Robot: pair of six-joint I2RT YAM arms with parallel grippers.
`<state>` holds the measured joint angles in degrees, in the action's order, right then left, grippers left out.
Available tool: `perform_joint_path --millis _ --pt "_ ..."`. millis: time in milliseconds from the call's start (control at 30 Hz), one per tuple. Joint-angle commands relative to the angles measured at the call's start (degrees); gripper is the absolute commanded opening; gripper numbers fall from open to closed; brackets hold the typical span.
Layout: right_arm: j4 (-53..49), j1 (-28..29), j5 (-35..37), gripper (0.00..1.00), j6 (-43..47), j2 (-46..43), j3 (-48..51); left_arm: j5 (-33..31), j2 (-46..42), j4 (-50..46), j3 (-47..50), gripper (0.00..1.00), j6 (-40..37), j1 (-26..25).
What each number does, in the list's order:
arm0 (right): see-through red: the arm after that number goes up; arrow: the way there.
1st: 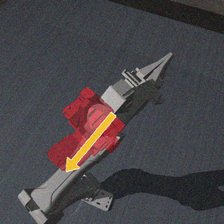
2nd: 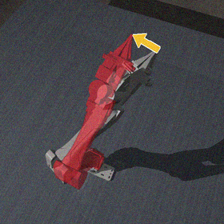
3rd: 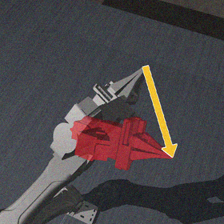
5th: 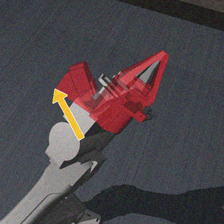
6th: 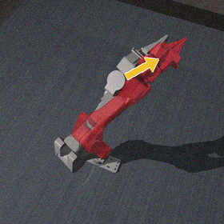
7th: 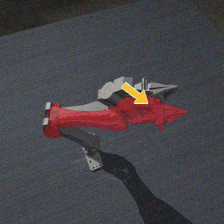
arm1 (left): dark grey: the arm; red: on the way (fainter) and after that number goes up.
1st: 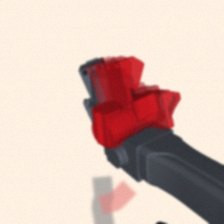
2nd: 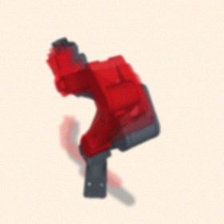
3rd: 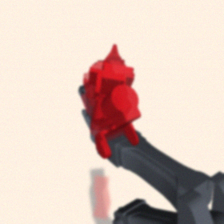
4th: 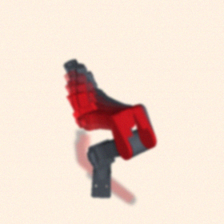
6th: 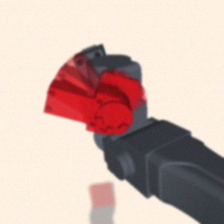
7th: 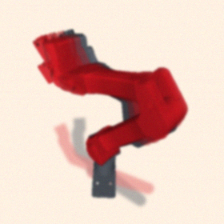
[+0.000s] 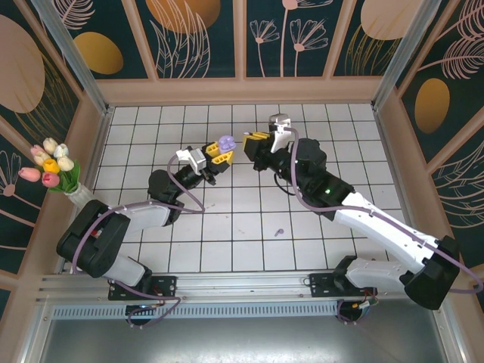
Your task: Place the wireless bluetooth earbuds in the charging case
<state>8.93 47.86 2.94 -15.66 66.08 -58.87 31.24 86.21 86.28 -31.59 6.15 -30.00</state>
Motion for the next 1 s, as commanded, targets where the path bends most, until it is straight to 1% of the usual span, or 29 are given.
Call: perform_joint_path --millis 0,67,433,967 --pt "5.2 -0.5 -1.8 0.17 2.2 0.8 -1.0 2.1 0.7 1.1 -1.7 0.0 0.6 -0.6" --pt "5.6 -0.5 -3.6 0.17 2.5 1.3 -1.1 2.4 0.7 0.6 -2.1 0.0 0.5 -0.6" --pt "6.0 -0.5 -8.4 0.17 2.3 3.4 -1.7 2.6 1.1 -0.8 -3.6 0.0 0.8 -0.6" --pt "5.8 -0.4 -9.9 0.17 2.0 5.0 -2.7 2.5 1.6 -1.1 -3.9 0.0 1.3 -0.6"
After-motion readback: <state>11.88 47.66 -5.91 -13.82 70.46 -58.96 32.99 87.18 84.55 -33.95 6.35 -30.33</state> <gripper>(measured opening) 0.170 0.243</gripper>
